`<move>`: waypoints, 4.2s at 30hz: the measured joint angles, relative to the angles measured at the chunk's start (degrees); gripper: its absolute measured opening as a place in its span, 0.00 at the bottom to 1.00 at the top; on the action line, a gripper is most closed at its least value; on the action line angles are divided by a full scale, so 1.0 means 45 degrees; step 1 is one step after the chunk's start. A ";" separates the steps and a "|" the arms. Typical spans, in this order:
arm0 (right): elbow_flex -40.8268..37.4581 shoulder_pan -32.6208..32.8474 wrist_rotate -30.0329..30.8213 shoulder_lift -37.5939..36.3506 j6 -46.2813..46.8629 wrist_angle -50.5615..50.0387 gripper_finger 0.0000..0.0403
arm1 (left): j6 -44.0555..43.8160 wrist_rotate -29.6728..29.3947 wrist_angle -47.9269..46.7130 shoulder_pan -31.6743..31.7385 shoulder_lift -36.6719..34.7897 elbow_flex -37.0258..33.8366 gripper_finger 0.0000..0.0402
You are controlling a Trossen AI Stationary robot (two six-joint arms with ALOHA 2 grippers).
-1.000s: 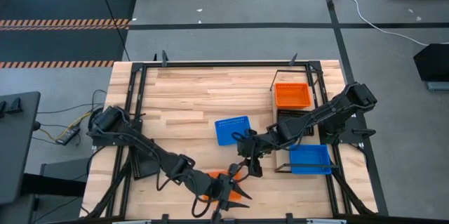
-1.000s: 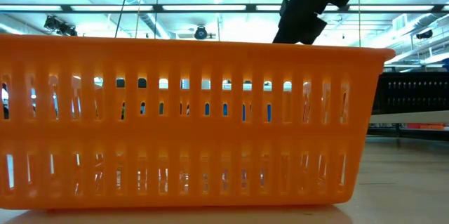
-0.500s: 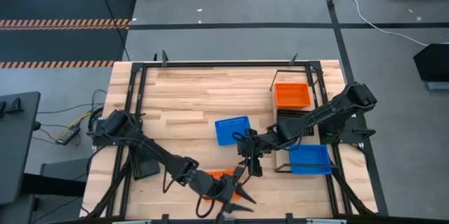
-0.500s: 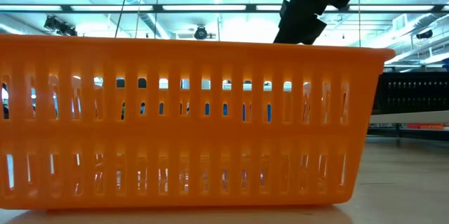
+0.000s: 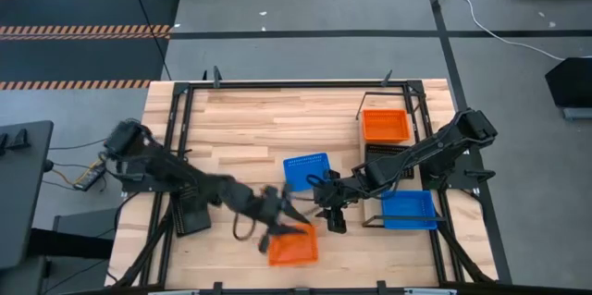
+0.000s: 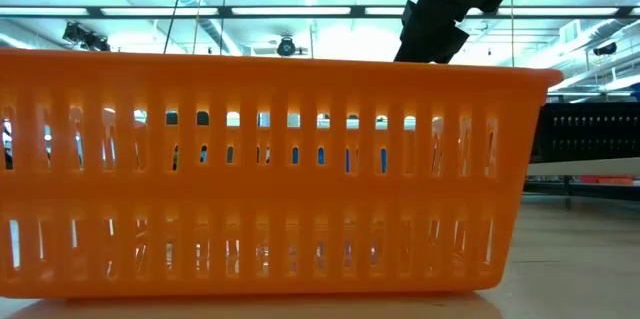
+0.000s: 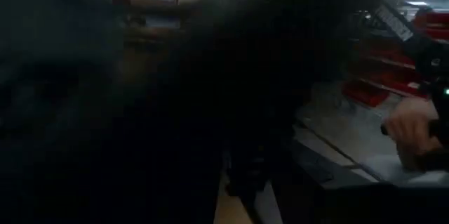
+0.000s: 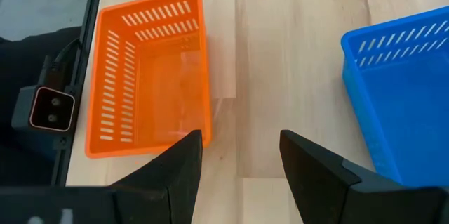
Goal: Stack baskets on shelf by color
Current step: Stack the blue bin on top of the blue bin on the shelf
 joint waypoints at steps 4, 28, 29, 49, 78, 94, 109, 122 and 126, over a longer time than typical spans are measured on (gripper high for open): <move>0.0000 0.0000 0.0023 0.0001 -0.0074 0.0032 0.49 | -0.0590 0.0380 0.0551 0.0900 -0.1837 -0.2654 0.29; 0.0004 -0.0592 0.2674 0.0988 -0.0594 0.0558 0.49 | -0.1159 0.2483 -0.0536 0.5676 -0.5919 -0.7045 0.29; 0.0000 -0.0631 0.2493 0.1167 -0.0594 0.0667 0.49 | -0.1201 0.2783 -0.0714 0.5739 -0.5912 -0.7043 0.29; -0.0015 -0.0750 0.0853 0.1332 -0.1853 0.3361 0.49 | -0.0718 0.3866 -0.0279 0.7366 -0.5936 -0.7026 0.29; -0.0005 -0.1258 0.1852 -0.0448 -0.1203 0.1901 0.49 | -0.1281 0.5248 0.0563 0.7653 -0.5936 -0.7021 0.29; -0.0005 -0.1522 0.2219 0.2251 -0.2066 0.0225 0.49 | -0.1257 0.5194 0.0049 0.8008 -0.5932 -0.7011 0.29; 0.0005 -0.1670 0.1880 0.3099 -0.1735 0.0279 0.27 | -0.1093 0.5181 -0.0166 0.8008 -0.5932 -0.7016 0.29; 0.0838 -0.1705 0.0955 0.2933 -0.1640 -0.1650 0.07 | -0.0810 0.4379 -0.0184 0.8042 -0.5932 -0.7016 0.29; 0.2529 -0.1710 0.0829 0.2919 -0.1598 -0.4578 0.03 | -0.0713 0.4375 -0.0154 0.8042 -0.5932 -0.7016 0.29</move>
